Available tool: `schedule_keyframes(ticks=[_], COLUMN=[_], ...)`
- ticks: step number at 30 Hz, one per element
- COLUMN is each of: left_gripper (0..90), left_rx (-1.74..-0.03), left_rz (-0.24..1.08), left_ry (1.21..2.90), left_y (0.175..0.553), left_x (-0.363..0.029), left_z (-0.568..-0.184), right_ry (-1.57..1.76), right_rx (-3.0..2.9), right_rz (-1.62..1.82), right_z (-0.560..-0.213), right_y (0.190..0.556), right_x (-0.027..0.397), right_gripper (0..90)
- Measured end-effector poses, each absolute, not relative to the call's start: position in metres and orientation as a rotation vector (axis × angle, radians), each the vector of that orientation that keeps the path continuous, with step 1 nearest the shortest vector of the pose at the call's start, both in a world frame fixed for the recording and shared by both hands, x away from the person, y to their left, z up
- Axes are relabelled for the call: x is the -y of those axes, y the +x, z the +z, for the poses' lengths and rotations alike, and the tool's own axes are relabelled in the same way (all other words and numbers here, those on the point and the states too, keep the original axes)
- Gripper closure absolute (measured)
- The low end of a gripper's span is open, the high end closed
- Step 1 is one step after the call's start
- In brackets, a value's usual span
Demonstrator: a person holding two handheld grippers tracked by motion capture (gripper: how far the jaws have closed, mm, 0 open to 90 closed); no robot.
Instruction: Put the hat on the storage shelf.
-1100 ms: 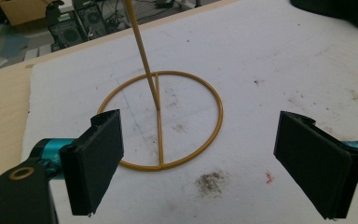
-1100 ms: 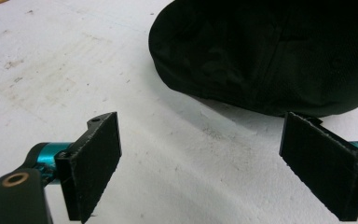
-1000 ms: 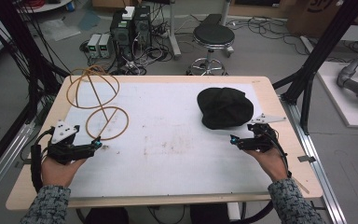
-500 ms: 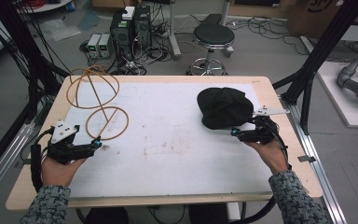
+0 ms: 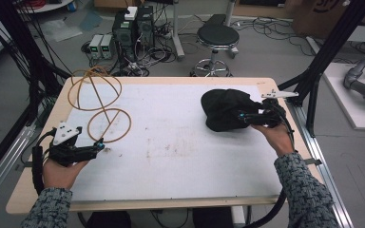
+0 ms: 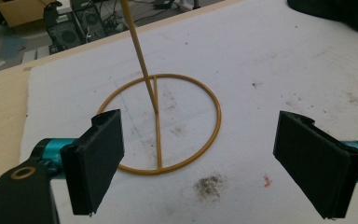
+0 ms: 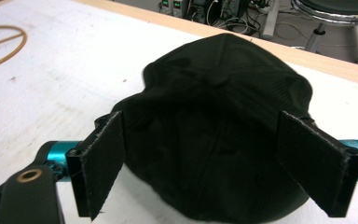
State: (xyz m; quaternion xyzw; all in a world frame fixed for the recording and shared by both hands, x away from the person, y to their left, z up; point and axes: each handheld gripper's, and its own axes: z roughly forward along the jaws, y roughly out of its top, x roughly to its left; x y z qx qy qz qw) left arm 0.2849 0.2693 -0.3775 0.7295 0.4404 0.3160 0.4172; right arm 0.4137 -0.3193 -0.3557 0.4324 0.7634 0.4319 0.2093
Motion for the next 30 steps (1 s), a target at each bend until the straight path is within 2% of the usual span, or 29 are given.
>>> schedule_keyframes(ticks=[13,22,25,29,30], left_gripper=[16.8,16.9,17.0,17.0,17.0], left_rx=[-1.122,-1.126,-1.126,-1.132,-1.131], left_rz=[0.794,0.783,0.785,0.786,0.788], left_ry=[1.826,1.839,1.841,1.846,1.845], left_y=[0.287,0.291,0.293,0.293,0.293], left_x=[-0.272,-0.269,-0.269,-0.27,-0.27], left_z=[-0.379,-0.381,-0.382,-0.383,-0.383], right_ry=[1.19,1.172,1.157,1.112,1.112], right_rx=[-2.104,-2.173,-2.19,-2.221,-2.221], right_rz=[1.16,1.094,1.093,1.067,1.067], right_z=[-0.357,-0.372,-0.375,-0.379,-0.379], right_y=[0.446,0.462,0.465,0.468,0.468], right_x=[0.329,0.324,0.323,0.321,0.321], right_gripper=[19.8,22.0,25.6,37.2,37.2])
